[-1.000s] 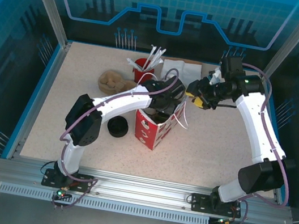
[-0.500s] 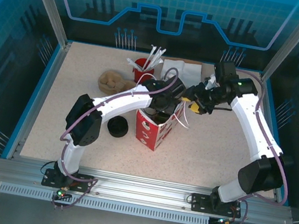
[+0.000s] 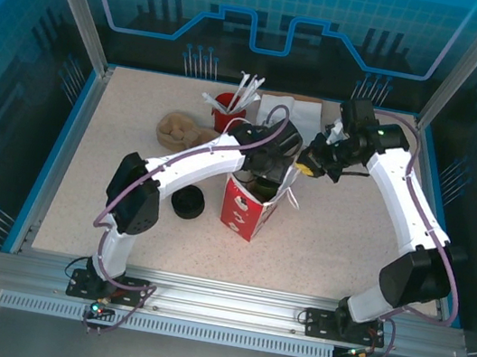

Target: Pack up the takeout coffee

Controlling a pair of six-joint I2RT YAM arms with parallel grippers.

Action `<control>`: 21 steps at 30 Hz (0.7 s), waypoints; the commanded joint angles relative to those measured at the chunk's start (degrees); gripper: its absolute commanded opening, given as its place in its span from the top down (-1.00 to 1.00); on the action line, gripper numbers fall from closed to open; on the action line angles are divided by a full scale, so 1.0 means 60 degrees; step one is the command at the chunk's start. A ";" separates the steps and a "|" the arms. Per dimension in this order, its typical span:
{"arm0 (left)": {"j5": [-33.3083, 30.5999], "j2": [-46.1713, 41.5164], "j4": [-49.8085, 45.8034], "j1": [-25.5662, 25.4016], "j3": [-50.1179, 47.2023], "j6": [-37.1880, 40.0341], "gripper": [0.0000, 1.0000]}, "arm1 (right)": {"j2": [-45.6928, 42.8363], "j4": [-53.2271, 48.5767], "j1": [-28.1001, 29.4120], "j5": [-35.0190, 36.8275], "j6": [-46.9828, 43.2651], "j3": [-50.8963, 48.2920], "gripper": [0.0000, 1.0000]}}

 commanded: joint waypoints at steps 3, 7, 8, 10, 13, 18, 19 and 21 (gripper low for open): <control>-0.0567 -0.0075 -0.0851 -0.0159 0.0634 0.0043 -0.75 | 0.0259 -0.0875 0.0068 0.0465 -0.0637 0.0680 0.99; -0.0537 -0.0192 -0.0967 -0.0196 0.0777 0.0016 -0.77 | 0.0431 -0.1158 0.0053 0.0531 -0.0885 0.0991 1.00; -0.0527 -0.0220 -0.0993 -0.0205 0.0799 0.0001 -0.77 | 0.0458 -0.1192 0.0039 0.0550 -0.0927 0.1041 1.00; -0.0486 -0.0321 -0.0995 -0.0205 0.0792 -0.0033 -0.77 | 0.0497 -0.1267 0.0051 0.0598 -0.1037 0.1147 1.00; -0.0405 -0.0466 -0.0916 -0.0214 0.0801 -0.0064 -0.76 | 0.0591 -0.1379 0.0023 0.0549 -0.1158 0.1312 1.00; 0.0127 -0.0873 -0.0242 -0.0203 0.0538 0.0013 -0.71 | 0.0736 -0.1510 0.0004 0.0502 -0.1328 0.1586 0.97; 0.0163 -0.0958 -0.0097 -0.0203 0.0455 0.0001 -0.70 | 0.0773 -0.1534 -0.0004 0.0488 -0.1366 0.1638 0.96; 0.0285 -0.1152 0.0245 -0.0191 0.0266 0.0022 -0.68 | 0.0855 -0.1621 -0.0027 0.0442 -0.1446 0.1774 0.96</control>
